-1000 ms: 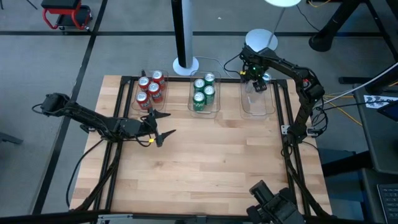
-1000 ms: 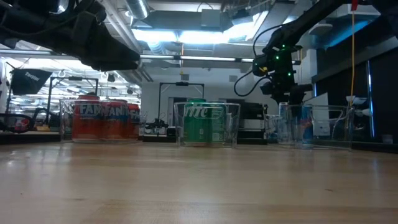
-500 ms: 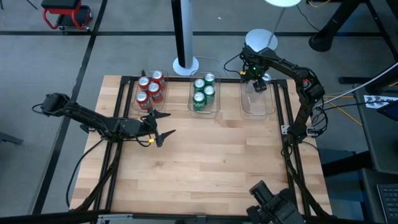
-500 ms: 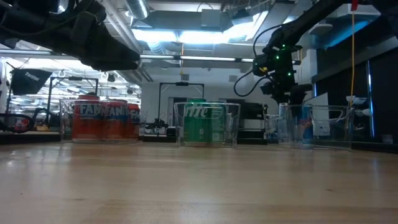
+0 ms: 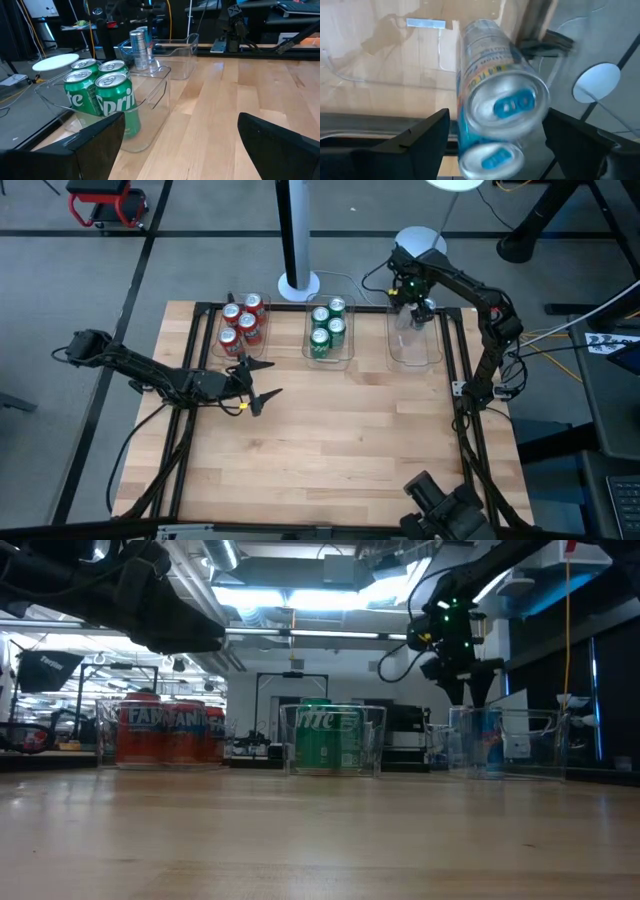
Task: Sort soda cans
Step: Put the blue soda can into the right transparent bin, then put the right white-pink soda can into the right transparent bin
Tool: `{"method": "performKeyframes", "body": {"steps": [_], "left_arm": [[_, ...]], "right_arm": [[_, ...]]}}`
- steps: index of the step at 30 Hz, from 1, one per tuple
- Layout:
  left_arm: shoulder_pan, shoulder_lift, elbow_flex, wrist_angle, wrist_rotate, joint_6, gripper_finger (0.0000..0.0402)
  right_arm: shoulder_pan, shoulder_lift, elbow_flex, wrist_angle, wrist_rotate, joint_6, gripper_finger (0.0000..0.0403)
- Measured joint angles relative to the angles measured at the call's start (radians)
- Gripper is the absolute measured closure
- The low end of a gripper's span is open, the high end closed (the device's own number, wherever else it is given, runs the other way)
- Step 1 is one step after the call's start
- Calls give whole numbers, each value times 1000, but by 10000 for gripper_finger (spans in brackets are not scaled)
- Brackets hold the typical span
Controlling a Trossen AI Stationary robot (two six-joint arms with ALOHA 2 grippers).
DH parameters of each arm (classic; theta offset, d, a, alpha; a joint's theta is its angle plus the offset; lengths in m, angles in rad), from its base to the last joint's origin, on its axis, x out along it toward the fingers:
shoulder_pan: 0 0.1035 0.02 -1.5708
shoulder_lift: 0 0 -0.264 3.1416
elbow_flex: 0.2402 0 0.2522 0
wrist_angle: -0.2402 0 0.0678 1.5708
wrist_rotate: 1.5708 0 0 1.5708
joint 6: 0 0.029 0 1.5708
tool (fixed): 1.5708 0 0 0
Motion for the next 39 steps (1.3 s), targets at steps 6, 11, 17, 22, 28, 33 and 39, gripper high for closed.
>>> {"method": "performKeyframes", "body": {"steps": [6, 11, 17, 22, 28, 33, 39], "left_arm": [[0, 0, 0, 0, 0, 0, 27], [0, 0, 0, 0, 0, 0, 27], [-1, 0, 0, 0, 0, -2, 27], [-1, 0, 0, 4, 0, -15, 27], [-1, 0, 0, 3, 0, -13, 27], [-1, 0, 0, 0, 0, -27, 27], [-1, 0, 0, -2, 0, -31, 27]], "right_arm": [[7, 0, 112, -102, 0, 40, 87], [68, -19, 173, -190, 1, 54, 86], [209, -102, 188, -231, 1, 62, 86], [367, -182, 187, -283, 0, 141, 86], [600, -267, 187, -285, -52, 277, 86], [799, -301, 186, -285, -101, 443, 86], [1043, -295, 185, -284, -125, 627, 86]]}}
